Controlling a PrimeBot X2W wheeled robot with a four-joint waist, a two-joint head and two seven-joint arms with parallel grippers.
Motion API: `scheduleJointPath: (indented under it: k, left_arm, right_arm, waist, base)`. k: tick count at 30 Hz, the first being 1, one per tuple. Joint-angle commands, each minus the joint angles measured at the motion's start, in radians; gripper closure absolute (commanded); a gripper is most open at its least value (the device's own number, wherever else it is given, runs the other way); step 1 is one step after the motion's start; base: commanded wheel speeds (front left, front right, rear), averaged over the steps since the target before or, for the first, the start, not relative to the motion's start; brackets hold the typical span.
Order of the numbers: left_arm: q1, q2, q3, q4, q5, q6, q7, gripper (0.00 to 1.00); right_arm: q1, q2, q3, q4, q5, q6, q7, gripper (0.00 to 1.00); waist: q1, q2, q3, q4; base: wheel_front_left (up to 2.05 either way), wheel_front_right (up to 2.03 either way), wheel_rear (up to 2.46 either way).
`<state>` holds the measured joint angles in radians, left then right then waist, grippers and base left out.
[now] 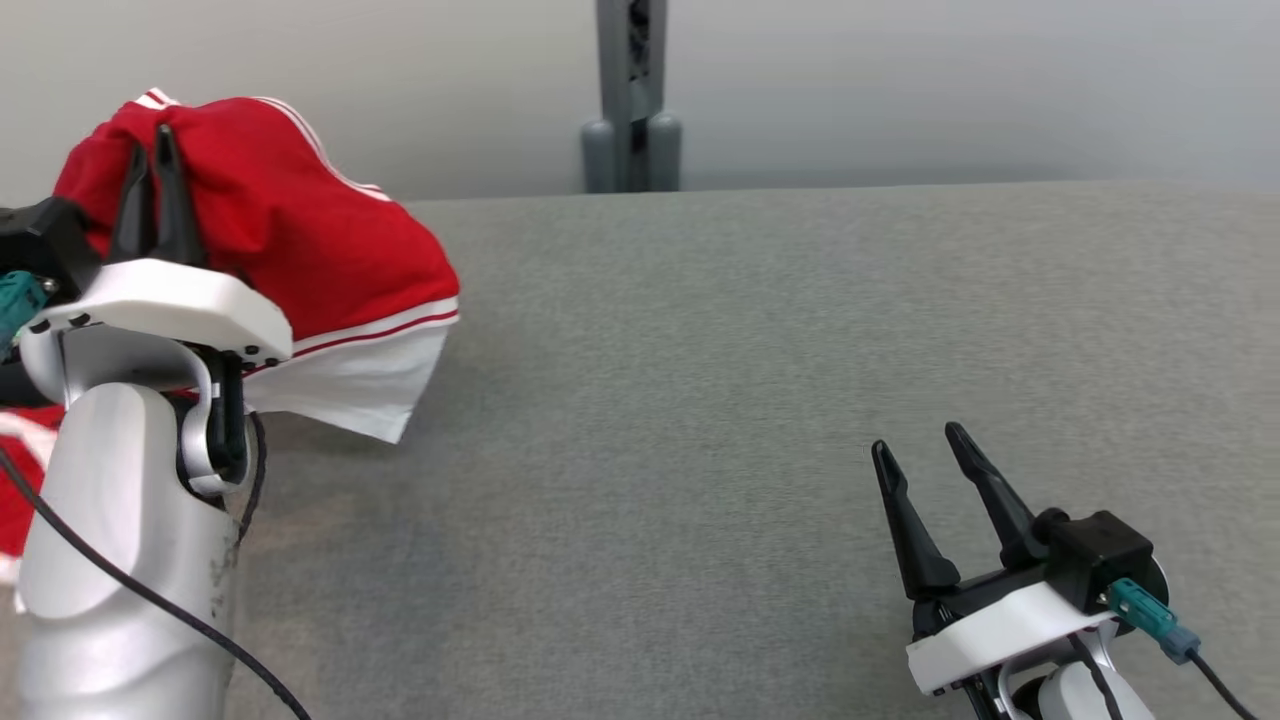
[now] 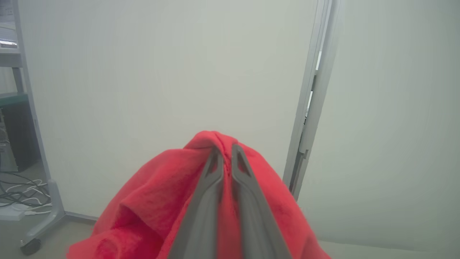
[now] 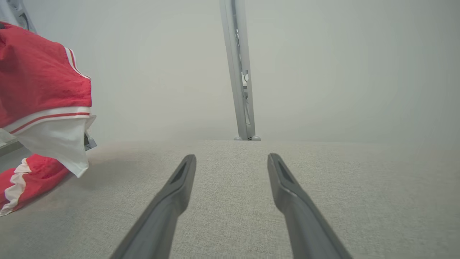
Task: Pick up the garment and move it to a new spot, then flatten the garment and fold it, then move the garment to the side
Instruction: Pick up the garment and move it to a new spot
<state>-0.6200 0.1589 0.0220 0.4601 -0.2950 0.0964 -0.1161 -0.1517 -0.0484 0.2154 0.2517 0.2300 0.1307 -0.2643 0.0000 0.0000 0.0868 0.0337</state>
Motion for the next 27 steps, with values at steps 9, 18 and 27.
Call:
scheduleJointPath:
  k: [9, 18, 27]
  left_arm:
    - [0.099, -0.032, -0.080, -0.250, -0.004, -0.015, 0.141, 1.00]
    - [0.084, -0.069, -0.164, -0.259, -0.009, -0.028, 0.183, 1.00]
    - [0.043, -0.089, -0.238, -0.134, 0.006, -0.028, 0.145, 1.00]
  right_arm:
    - [0.005, -0.005, 0.010, -0.005, 0.029, 0.000, 0.000, 0.00]
    - [-0.014, -0.004, 0.018, -0.005, 0.032, 0.000, 0.000, 0.00]
    - [-0.027, -0.004, 0.013, -0.014, 0.039, 0.000, 0.000, 0.00]
  waist:
    - [0.0000, 0.0000, -0.071, -0.200]
    - [0.0000, 0.0000, -0.059, -0.324]
    - [0.0000, 0.0000, -0.008, -0.439]
  base:
    - [0.00, 0.00, 0.00]
    - [0.00, 0.00, 0.00]
    - [0.00, 0.00, 0.00]
